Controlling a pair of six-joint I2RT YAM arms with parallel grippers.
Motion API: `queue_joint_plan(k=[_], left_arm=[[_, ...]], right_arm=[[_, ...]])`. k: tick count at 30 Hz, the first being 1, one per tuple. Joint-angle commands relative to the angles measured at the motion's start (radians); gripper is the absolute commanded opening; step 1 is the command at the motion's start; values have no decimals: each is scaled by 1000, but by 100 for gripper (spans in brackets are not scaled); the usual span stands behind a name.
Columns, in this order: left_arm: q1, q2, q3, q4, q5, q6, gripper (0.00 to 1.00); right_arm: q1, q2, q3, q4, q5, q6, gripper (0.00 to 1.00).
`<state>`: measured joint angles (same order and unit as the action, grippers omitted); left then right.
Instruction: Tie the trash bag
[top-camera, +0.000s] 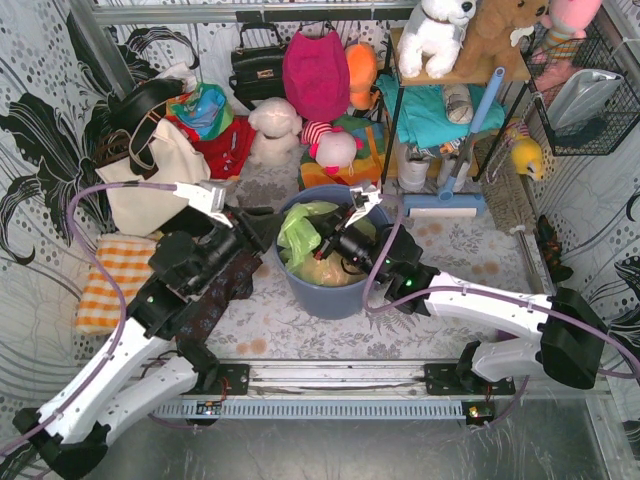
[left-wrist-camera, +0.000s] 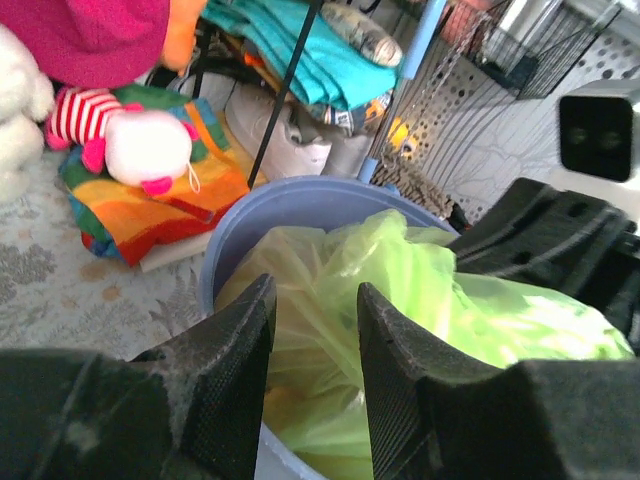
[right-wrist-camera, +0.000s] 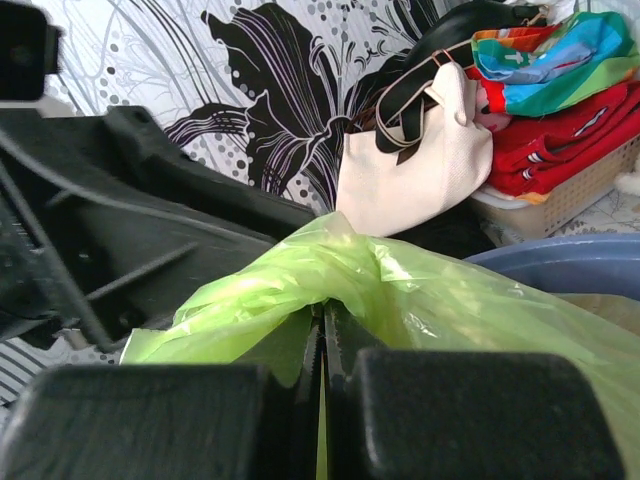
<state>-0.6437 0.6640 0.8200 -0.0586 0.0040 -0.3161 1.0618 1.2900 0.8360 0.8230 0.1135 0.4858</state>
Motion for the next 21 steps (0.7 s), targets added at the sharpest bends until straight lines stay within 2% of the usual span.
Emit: queue_joint_plan(k=[1,16,21], left_arm=[[-2,84,43,36,19,-46,46],[-2,74,-17,151,385,-89,42],[-2,56,-30,77,367,-71,42]], right_arm=[[-3,5,32,46,-28,6,0],[-3,9,16,114,5,-29,0],[-3,10,0,166,13,-40,0]])
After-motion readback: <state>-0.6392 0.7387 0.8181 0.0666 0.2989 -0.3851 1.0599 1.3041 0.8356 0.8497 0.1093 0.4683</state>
